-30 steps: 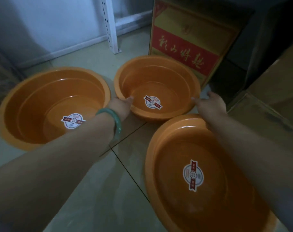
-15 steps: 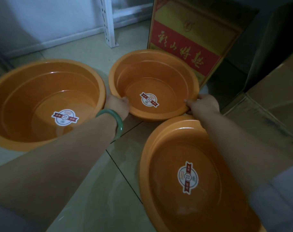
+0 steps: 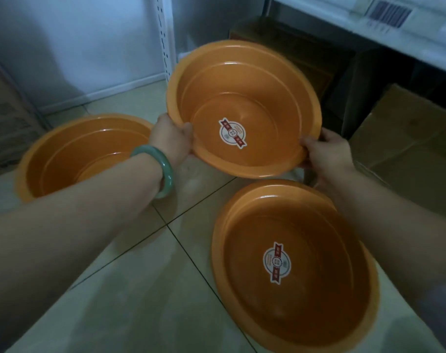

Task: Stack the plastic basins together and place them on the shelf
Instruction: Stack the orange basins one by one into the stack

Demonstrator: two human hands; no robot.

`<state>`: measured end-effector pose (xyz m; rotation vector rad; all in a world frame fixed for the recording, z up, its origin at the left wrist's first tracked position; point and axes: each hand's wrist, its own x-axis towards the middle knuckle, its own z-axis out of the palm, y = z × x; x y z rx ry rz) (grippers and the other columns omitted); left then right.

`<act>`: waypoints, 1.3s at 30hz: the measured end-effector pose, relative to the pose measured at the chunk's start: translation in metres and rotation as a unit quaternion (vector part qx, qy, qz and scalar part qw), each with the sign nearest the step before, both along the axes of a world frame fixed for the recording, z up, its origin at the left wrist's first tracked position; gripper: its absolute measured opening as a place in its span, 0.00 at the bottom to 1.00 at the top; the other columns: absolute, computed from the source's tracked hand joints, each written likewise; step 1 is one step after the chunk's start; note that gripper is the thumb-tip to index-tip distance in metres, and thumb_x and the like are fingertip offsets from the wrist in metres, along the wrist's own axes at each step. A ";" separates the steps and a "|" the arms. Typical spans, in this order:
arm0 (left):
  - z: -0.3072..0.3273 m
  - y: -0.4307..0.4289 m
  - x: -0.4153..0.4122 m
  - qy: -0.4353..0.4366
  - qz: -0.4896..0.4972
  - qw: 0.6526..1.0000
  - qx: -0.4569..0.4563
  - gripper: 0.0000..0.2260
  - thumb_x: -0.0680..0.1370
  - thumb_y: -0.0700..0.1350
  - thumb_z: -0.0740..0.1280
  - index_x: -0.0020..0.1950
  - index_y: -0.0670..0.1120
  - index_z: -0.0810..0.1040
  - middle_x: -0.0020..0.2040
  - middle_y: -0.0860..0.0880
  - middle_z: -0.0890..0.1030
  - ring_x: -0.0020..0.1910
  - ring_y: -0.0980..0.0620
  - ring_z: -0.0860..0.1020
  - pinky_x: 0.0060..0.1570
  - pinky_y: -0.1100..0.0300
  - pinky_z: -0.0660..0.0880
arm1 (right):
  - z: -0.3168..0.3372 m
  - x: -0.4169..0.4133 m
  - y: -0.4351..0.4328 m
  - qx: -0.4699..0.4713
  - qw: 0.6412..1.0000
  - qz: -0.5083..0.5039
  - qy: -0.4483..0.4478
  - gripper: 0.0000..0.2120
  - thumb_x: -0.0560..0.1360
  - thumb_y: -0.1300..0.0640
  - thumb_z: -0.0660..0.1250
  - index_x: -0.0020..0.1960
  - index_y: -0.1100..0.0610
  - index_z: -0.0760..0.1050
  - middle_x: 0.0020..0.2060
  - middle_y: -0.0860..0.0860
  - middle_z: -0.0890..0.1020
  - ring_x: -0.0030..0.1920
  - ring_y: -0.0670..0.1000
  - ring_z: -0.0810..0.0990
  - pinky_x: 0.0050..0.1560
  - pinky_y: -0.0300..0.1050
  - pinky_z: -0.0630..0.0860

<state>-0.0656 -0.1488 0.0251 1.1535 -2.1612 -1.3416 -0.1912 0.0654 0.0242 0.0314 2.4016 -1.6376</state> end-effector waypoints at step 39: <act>-0.018 0.119 0.108 -0.228 -0.251 0.936 -0.092 0.10 0.77 0.49 0.61 0.51 0.44 0.76 0.46 0.45 0.81 0.41 0.49 0.78 0.37 0.59 0.73 | -0.024 0.115 0.183 0.213 0.976 0.017 0.042 0.20 0.74 0.57 0.66 0.66 0.54 0.75 0.34 0.45 0.76 0.33 0.41 0.73 0.34 0.39 0.72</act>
